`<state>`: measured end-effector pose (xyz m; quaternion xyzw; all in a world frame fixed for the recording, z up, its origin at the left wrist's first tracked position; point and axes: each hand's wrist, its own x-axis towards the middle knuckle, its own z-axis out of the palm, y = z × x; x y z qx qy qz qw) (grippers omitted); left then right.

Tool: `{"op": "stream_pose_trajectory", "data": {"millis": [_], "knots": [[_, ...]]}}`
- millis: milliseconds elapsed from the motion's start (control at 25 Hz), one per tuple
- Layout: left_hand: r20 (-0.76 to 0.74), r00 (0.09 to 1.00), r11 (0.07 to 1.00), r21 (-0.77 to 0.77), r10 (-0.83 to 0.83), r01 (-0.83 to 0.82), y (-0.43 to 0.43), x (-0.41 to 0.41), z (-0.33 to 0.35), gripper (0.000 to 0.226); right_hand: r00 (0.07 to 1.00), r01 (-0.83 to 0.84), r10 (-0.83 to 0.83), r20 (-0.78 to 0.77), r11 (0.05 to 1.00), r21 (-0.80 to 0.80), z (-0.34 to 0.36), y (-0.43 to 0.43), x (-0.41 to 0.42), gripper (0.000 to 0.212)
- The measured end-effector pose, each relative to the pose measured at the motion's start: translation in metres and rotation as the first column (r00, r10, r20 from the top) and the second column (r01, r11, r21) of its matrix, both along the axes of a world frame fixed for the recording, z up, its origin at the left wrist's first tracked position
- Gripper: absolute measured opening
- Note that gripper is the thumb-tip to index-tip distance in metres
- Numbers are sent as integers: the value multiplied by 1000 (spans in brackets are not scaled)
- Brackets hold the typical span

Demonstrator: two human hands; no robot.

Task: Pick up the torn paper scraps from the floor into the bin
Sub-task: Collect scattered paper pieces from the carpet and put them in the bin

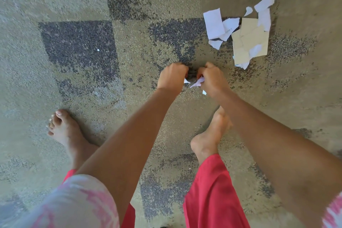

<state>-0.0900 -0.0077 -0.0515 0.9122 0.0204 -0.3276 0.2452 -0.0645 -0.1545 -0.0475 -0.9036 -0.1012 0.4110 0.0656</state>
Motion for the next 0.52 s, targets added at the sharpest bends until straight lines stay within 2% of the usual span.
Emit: {"op": "stream_pose_trajectory", "data": {"millis": [160, 280, 400, 520], "knots": [[-61, 971, 971, -59, 230, -234, 21, -1, 4, 28, 993, 111, -114, 43, 991, 72, 9, 13, 8, 11], [-57, 953, 951, -70, 297, -301, 53, 5, 21, 32, 967, 217, -232, 103, 966, 144, 27, 44, 22, 15], [3, 939, 931, -126, 345, -342, 91, 21, 49, 36, 911, 316, -364, 193, 918, 241, 51, 83, 41, 20], [158, 886, 891, -215, 436, -400, 129, 47, 87, 32, 835, 376, -492, 245, 836, 399, 83, 128, 64, 19]]}}
